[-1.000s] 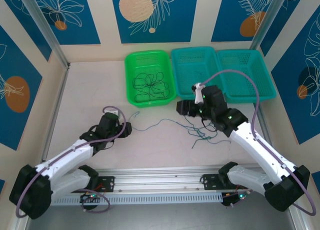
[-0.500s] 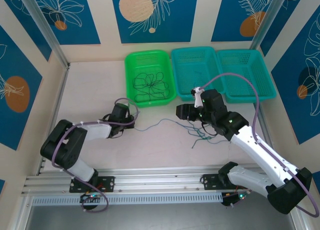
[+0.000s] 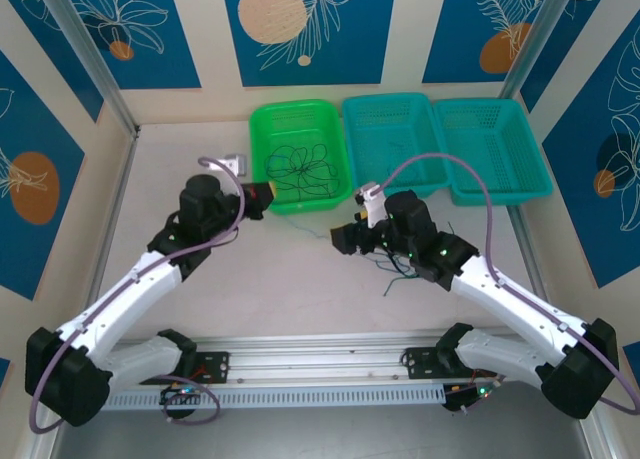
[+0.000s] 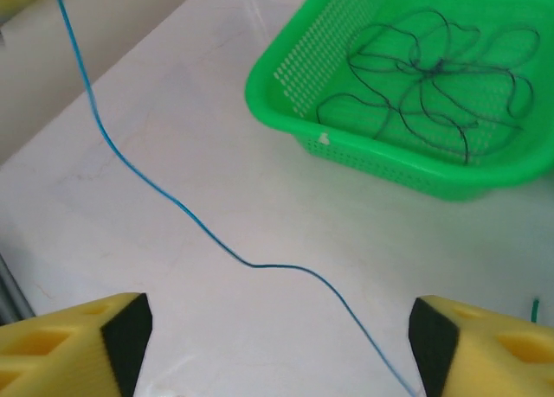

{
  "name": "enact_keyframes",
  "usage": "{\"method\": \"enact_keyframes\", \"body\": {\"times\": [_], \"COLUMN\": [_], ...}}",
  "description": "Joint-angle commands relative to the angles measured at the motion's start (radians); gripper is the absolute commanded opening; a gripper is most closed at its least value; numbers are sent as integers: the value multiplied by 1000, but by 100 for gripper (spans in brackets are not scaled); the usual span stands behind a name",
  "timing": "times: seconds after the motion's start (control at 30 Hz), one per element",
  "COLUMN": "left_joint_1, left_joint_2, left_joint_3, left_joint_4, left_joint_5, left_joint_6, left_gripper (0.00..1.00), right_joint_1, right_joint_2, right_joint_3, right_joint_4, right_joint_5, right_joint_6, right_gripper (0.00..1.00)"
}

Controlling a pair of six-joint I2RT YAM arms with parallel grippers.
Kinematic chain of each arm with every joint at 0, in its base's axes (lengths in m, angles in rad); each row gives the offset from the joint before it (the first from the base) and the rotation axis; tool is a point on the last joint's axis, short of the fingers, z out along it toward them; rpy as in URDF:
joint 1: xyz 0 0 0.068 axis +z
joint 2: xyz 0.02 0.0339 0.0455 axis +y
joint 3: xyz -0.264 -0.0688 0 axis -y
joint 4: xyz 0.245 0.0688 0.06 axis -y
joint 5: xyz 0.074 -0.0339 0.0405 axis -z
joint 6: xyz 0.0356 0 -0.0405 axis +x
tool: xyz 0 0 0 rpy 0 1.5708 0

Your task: Untangle the cables

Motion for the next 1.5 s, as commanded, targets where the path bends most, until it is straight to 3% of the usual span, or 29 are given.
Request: {"method": "enact_keyframes", "body": {"times": [0.0, 0.07, 0.2, 0.27, 0.37, 0.43, 0.47, 0.53, 0.57, 0.67, 0.73, 0.83, 0.97, 1.07, 1.3, 1.47], "left_joint_1": [-41, -66, -90, -102, -115, -118, -118, -117, -117, -116, -116, -116, -116, -118, -150, -240], "left_joint_2": [24, 40, 58, 57, 58, 68, 77, 111, 131, 199, 237, 287, 317, 311, 93, -68], "left_joint_3": [108, 164, 242, 277, 332, 375, 396, 455, 476, 503, 476, 443, 380, 337, 41, -288], "left_joint_4": [-79, -103, -128, -136, -140, -141, -147, -179, -191, -187, -137, -113, -66, -40, 116, 270], "left_joint_5": [87, 80, 84, 102, 111, 104, 96, 67, 53, -5, -27, -59, 8, 97, 244, 213], "left_joint_6": [-4, 17, 31, 33, 34, 44, 58, 109, 132, 221, 279, 287, 246, 207, 135, 162], "left_gripper": [0, 0, 0, 0, 0, 0, 0, 0, 0, 3, 16, 22, 37, 53, 74, 79], "right_joint_1": [2, -8, -107, -129, -134, -137, -142, -168, -175, -155, -143, -142, -145, -148, -149, -149], "right_joint_2": [-9, 1, 48, 94, 168, 217, 230, 234, 221, 113, 17, -103, -192, -194, -143, -135], "right_joint_3": [-100, -146, -207, -221, -205, -192, -189, -176, -168, -139, -123, -95, -1, 72, 161, 196], "right_joint_4": [302, 408, 531, 576, 579, 573, 575, 560, 547, 452, 380, 292, 144, 84, 76, 50], "right_joint_5": [-71, -90, -228, -183, -179, -232, -261, -358, -376, -390, -387, -412, -367, -320, -299, -267], "right_joint_6": [-208, -285, -276, -253, -233, -195, -174, -95, -38, 115, 216, 309, 358, 390, 434, 459], "right_gripper": [94, 100, 99, 100, 90, 75, 62, 8, 0, 0, 0, 0, 0, 0, 0, 0]}}
